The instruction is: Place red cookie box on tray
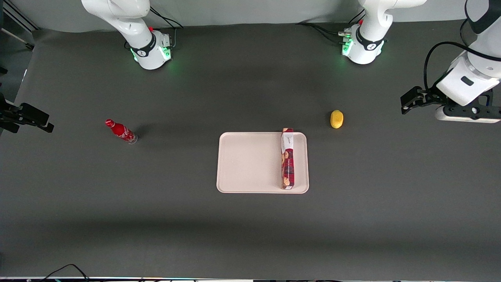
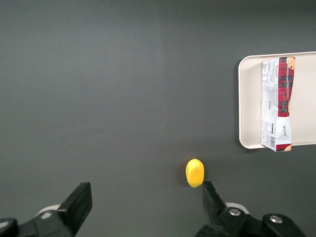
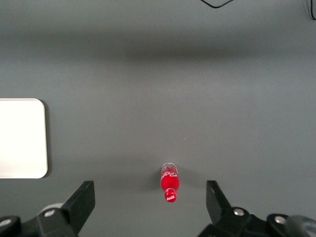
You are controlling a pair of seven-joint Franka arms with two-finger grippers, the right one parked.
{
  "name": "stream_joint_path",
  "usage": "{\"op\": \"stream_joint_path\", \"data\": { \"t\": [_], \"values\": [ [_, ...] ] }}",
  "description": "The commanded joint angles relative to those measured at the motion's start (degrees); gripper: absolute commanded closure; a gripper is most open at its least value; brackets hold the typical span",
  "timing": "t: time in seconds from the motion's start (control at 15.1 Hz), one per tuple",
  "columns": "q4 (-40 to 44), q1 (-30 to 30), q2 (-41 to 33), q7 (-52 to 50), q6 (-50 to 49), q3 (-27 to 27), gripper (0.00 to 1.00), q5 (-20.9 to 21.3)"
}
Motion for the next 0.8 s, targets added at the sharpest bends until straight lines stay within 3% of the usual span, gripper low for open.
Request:
{"op": "stream_joint_path", "data": {
  "t": [0.0, 0.2, 0.73],
  "values": [
    [0.41, -0.39, -1.3, 1.26, -1.31, 1.45, 0.0, 0.56],
    [1.29, -0.3, -0.86, 1.26, -1.4, 2.5, 0.0, 3.01],
    [3.58, -0.12, -0.77, 1.35, -4.12, 3.74, 0.0, 3.11]
  ]
}}
